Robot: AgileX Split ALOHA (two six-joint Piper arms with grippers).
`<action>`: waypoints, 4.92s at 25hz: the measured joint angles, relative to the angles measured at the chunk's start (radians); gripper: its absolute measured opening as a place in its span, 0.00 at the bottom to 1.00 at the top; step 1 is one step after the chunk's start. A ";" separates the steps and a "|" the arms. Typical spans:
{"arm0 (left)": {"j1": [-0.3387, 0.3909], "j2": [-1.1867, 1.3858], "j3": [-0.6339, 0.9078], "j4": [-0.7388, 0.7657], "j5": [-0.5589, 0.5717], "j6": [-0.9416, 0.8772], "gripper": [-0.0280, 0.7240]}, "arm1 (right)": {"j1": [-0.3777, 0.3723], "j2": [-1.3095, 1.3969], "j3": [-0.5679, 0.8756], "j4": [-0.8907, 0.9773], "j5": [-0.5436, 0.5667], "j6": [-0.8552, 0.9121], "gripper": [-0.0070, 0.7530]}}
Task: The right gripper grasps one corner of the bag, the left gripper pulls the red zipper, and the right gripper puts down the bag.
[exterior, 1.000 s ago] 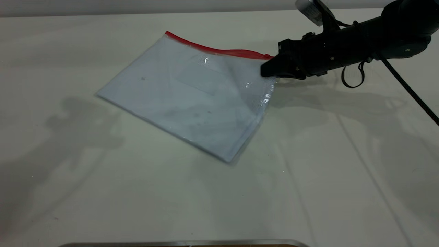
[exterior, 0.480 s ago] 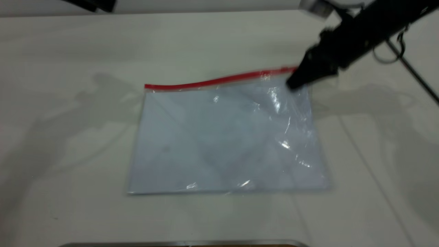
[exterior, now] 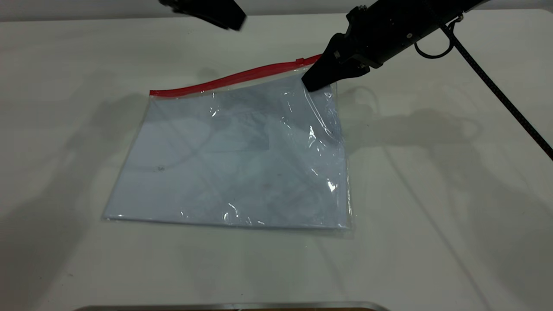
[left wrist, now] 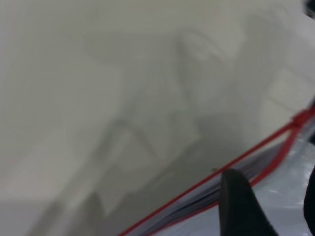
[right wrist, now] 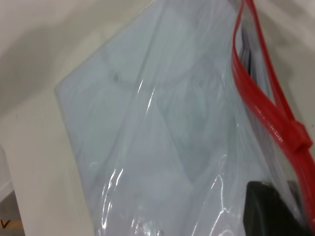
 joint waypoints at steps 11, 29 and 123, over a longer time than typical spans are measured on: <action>-0.111 0.183 -0.229 0.001 0.104 0.005 0.55 | 0.000 0.000 0.000 0.022 0.000 -0.004 0.06; -0.132 0.206 -0.243 0.001 0.102 0.057 0.13 | -0.006 0.000 0.000 0.028 0.011 -0.003 0.06; 0.200 -0.787 -0.232 0.469 0.338 -0.784 0.57 | -0.113 -0.767 0.034 -1.016 0.417 1.312 0.62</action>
